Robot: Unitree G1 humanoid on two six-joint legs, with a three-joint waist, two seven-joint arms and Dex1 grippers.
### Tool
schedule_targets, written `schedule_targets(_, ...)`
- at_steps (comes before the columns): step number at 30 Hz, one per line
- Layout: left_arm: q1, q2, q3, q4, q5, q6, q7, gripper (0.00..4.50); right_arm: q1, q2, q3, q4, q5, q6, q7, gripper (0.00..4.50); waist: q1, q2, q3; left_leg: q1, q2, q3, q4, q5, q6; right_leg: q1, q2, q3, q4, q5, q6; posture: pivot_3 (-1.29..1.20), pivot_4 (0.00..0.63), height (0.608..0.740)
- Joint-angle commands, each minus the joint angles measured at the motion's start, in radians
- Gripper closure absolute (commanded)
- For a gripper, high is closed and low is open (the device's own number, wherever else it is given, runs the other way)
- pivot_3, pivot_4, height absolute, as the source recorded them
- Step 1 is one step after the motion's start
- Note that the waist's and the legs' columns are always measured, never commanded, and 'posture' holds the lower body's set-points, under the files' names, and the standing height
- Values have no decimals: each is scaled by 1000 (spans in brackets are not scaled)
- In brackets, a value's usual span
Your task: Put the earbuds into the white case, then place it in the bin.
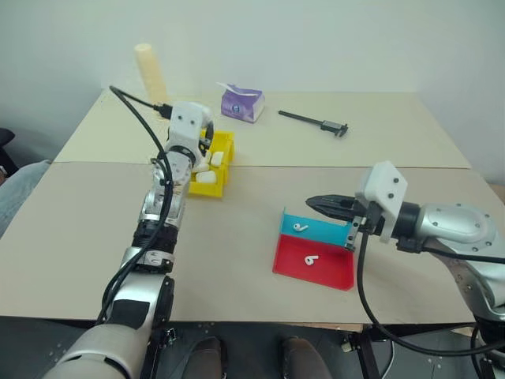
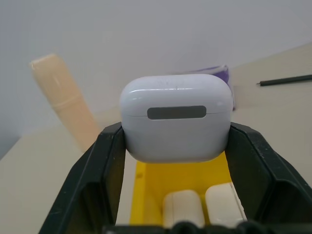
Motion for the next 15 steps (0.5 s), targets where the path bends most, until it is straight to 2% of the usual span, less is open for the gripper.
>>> schedule_targets(1, -54, -11, 3, 42, -6, -33, -3, 1388, 8, -8, -25, -27, -16, -26, 7, 4472, 5, -1, 0, 0, 0, 1, 0, 0, 0, 0, 0, -1, 0, 0, 0, 0, 150, 740)
schedule_targets(5, -60, -30, 1, 74, -6, -61, 8, 102, 17, -9, -34, -37, -14, -15, 3, 4500, 14, -1, 0, 0, 0, 3, 0, 0, -1, 0, 0, -2, 0, 0, 0, 0, 150, 740)
schedule_targets(9, -54, -42, -6, 45, -18, -73, -24, 19, 37, -19, -35, -47, -26, -12, 2, 4500, 17, -1, 0, 0, 0, 3, 0, 0, -1, 1, 0, -2, 0, 0, 0, 0, 150, 740)
schedule_targets(12, -5, -46, 69, -120, -230, 39, -243, 19, 55, -27, -43, -41, -38, -31, 12, 4500, 16, 0, 0, -1, 0, 3, 0, 1, -1, 0, 0, -2, 1, 0, 0, 0, 150, 740)
schedule_targets(15, 123, 7, 68, -331, -347, 87, -433, 19, 96, -52, -73, -10, -55, -78, 61, 4500, 6, 0, 0, 0, 0, 3, 0, 1, -1, 0, 0, -1, 1, 0, 0, 0, 150, 740)
